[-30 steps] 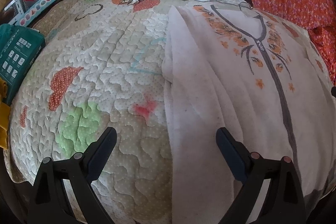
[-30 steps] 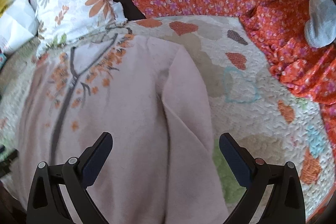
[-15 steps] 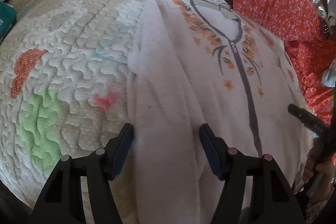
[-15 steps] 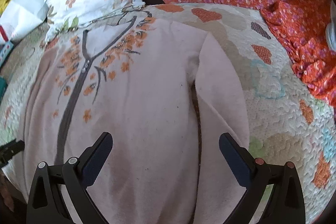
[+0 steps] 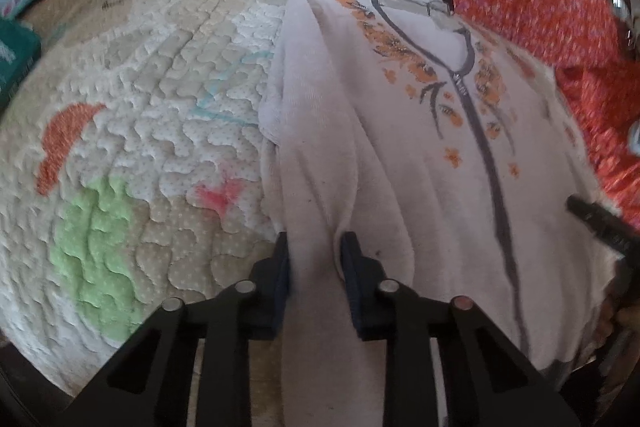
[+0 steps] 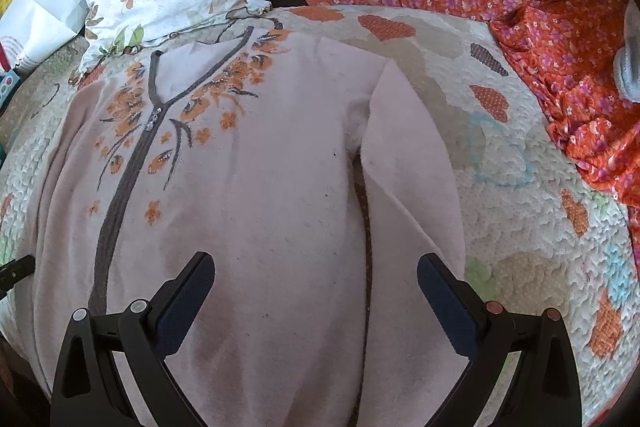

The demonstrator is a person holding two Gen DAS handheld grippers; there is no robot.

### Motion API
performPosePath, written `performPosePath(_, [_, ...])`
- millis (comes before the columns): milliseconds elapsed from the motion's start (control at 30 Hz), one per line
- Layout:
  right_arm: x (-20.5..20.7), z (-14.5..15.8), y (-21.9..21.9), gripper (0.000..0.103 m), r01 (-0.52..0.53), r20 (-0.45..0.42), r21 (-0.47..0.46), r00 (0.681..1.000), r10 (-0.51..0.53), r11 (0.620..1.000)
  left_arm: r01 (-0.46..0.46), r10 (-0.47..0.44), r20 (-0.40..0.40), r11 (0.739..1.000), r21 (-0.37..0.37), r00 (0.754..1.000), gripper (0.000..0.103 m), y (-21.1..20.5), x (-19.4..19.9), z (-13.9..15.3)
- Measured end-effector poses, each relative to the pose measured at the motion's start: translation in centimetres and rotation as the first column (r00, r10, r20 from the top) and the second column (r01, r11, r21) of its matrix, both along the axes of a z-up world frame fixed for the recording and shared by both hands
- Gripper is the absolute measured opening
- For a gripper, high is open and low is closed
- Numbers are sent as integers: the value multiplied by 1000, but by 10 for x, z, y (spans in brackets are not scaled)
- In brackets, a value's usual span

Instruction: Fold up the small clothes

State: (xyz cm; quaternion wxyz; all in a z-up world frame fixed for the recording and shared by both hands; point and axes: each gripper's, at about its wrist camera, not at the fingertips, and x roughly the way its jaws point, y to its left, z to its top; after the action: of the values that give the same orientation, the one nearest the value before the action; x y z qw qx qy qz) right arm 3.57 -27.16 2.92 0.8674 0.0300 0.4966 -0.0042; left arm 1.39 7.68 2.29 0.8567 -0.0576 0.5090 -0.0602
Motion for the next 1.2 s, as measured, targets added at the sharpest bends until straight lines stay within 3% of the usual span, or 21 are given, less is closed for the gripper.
performPosePath(67, [-1, 0, 0, 103, 1, 4, -11, 1000, -1, 1000, -22, 22, 10, 1000, 19, 1000, 10, 4, 0, 6])
performPosePath(167, [-3, 2, -2, 102, 12, 12, -22, 1000, -12, 1000, -119, 119, 6, 992, 33, 993, 9, 30, 3, 12])
performPosePath(200, [-3, 3, -4, 102, 19, 16, -21, 1000, -19, 1000, -161, 161, 10, 986, 52, 987, 3, 40, 5, 12])
performPosePath(233, [-3, 4, -7, 102, 29, 19, -18, 999, -29, 999, -217, 216, 28, 971, 104, 976, 4, 52, 6, 14])
performPosePath(333, [-3, 8, -20, 102, 70, 25, 3, 997, -70, 998, -392, 376, 110, 886, 249, 920, 4, 88, 9, 20])
performPosePath(367, [-3, 8, -23, 102, 81, 26, 10, 996, -81, 997, -448, 432, 118, 857, 256, 894, 5, 104, 9, 20])
performPosePath(433, [-3, 8, -33, 102, 109, 24, 24, 994, -110, 994, -497, 487, 105, 837, 227, 867, 6, 123, 9, 19])
performPosePath(533, [-5, 10, -51, 102, 159, 26, 38, 987, -160, 987, -519, 509, 103, 829, 208, 855, 14, 132, 7, 20])
performPosePath(667, [-11, 15, -80, 102, 236, 39, 55, 970, -238, 970, -552, 525, 174, 801, 231, 833, 26, 131, -1, 31])
performPosePath(767, [-19, 15, -103, 102, 279, 36, 77, 959, -283, 957, -573, 542, 206, 808, 136, 815, 43, 134, -10, 43])
performPosePath(900, [-34, 12, -117, 102, 281, 21, 74, 959, -283, 957, -550, 522, 267, 834, 38, 810, 50, 124, -23, 63])
performPosePath(1033, [-62, 10, -119, 102, 249, -21, 123, 969, -248, 961, -465, 443, 318, 885, -7, 839, 61, 99, -28, 76])
performPosePath(1200, [-111, -10, -116, 102, 238, -118, 206, 969, -217, 949, -367, 345, 317, 930, 10, 883, 63, 69, -23, 72])
